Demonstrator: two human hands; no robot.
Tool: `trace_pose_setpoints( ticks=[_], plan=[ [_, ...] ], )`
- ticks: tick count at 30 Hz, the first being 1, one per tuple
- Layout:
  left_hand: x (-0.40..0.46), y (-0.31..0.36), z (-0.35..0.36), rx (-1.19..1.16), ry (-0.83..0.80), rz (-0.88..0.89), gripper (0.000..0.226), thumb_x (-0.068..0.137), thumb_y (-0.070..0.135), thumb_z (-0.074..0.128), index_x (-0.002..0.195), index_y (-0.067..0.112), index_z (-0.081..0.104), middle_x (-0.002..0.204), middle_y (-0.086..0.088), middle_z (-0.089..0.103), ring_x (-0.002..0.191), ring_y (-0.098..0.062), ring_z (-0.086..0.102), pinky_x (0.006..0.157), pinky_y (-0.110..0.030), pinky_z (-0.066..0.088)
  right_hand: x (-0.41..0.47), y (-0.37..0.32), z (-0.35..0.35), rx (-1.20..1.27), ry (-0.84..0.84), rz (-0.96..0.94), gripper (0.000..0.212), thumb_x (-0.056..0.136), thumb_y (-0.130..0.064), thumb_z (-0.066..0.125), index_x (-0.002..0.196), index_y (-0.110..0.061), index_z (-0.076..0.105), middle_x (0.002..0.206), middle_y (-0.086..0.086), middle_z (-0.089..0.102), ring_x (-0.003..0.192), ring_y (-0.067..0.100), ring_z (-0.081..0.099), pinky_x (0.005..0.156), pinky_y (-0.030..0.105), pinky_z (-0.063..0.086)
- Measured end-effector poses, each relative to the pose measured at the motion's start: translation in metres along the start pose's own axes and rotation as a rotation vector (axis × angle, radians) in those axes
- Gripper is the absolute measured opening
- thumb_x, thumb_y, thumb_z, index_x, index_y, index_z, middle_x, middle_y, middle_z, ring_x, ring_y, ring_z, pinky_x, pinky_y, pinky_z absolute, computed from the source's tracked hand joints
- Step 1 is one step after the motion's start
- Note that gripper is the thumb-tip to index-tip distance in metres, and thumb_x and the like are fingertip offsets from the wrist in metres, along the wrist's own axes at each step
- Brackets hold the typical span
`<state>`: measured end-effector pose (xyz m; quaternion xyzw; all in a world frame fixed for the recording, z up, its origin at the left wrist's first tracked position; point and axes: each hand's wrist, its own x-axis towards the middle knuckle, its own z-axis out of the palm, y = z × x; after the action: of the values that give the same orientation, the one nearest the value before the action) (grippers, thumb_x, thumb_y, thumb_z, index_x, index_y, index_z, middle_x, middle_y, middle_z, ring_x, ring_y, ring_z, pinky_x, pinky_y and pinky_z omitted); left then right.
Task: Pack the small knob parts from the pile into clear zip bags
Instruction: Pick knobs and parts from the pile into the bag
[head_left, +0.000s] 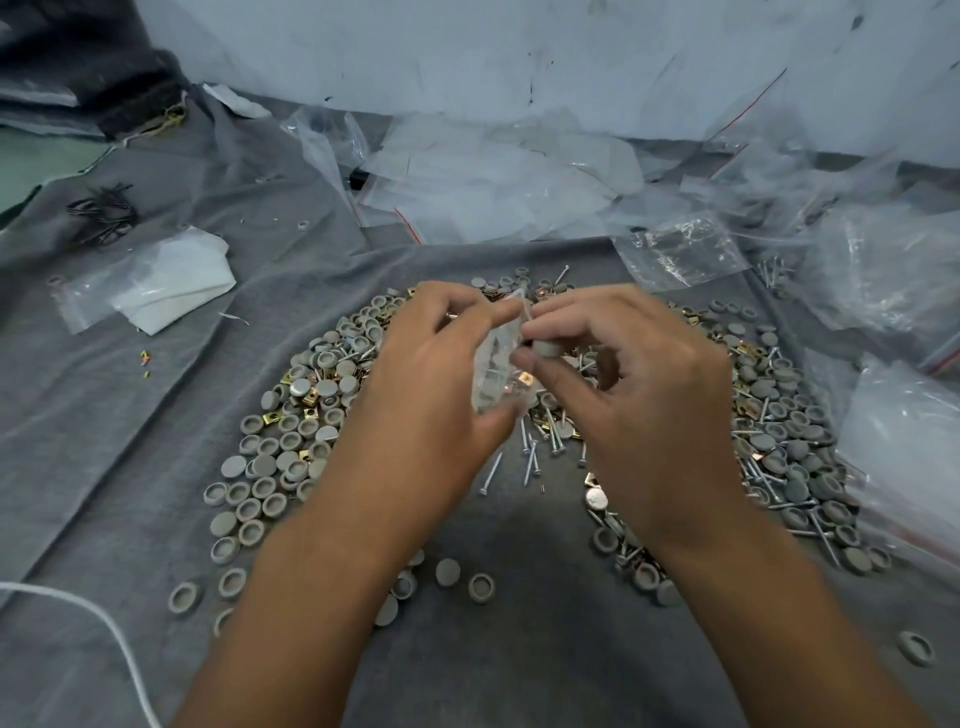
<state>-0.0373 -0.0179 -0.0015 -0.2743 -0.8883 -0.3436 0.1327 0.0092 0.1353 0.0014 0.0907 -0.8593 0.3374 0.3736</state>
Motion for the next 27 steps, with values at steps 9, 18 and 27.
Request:
trace_pose_setpoints(
  ticks=[9,18,27],
  plan=[
    [0.000,0.001,-0.002,-0.006,-0.007,0.020,0.068,0.075,0.023,0.083,0.138,0.024,0.058,0.118,0.014,0.046,0.094,0.003,0.042,0.092,0.000,0.028,0.002,0.001,-0.007,-0.067,0.057,-0.020,0.013,0.089,-0.024,0.080,0.100,-0.018,0.079,0.102,-0.007,0.073,0.100,0.016,0.066,0.091,0.028,0.049],
    [0.001,0.001,-0.006,-0.039,0.014,-0.001,0.067,0.075,0.024,0.084,0.137,0.022,0.058,0.119,0.009,0.050,0.090,-0.002,0.050,0.087,0.001,0.031,0.004,0.005,-0.011,-0.027,-0.062,0.208,0.024,0.085,-0.043,0.078,0.105,-0.034,0.069,0.107,-0.013,0.062,0.097,0.002,0.055,0.081,0.009,0.039],
    [0.003,-0.003,-0.013,-0.025,0.092,-0.039,0.069,0.073,0.019,0.086,0.136,0.020,0.059,0.118,0.009,0.047,0.088,0.010,0.047,0.085,0.007,0.027,-0.027,0.013,0.015,-0.620,-0.676,0.513,0.043,0.085,-0.071,0.062,0.093,-0.029,0.063,0.087,-0.010,0.066,0.086,0.017,0.063,0.073,0.035,0.053]
  ],
)
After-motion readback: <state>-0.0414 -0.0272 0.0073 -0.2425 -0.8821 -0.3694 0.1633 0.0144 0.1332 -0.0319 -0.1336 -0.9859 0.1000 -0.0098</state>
